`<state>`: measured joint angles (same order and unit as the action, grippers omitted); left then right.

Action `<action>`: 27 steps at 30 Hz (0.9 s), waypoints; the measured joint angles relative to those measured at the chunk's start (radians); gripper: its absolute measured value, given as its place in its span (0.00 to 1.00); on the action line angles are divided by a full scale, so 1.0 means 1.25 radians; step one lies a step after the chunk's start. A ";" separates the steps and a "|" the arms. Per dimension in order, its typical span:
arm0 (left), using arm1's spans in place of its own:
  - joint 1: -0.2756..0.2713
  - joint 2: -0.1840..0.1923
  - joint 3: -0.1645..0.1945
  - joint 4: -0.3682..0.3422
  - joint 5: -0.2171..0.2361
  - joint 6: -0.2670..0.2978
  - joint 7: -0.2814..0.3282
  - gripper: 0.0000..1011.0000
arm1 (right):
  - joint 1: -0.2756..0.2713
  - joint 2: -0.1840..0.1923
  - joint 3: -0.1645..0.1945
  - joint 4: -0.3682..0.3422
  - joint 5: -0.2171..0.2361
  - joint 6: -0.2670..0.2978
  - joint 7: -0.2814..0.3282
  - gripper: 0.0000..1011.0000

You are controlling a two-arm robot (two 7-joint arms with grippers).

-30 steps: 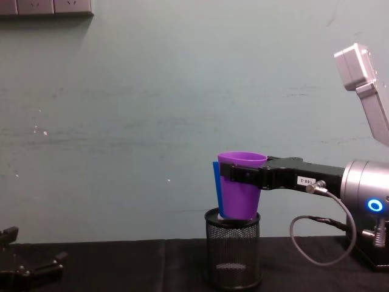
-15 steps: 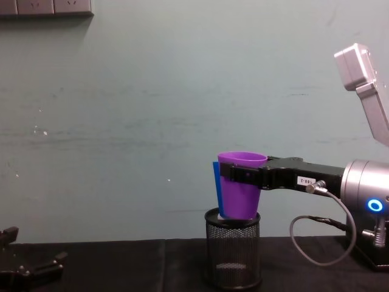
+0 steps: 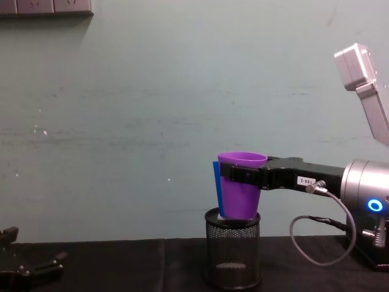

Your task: Pick up one cup with a gripper and tap it against the other cup.

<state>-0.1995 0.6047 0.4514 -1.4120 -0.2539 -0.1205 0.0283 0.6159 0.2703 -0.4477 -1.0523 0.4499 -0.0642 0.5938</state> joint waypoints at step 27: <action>0.000 0.000 0.000 0.000 0.000 0.000 0.000 0.99 | 0.000 0.000 0.000 0.000 0.000 0.000 0.000 0.72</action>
<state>-0.1995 0.6047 0.4514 -1.4120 -0.2539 -0.1205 0.0283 0.6159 0.2703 -0.4477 -1.0522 0.4499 -0.0641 0.5938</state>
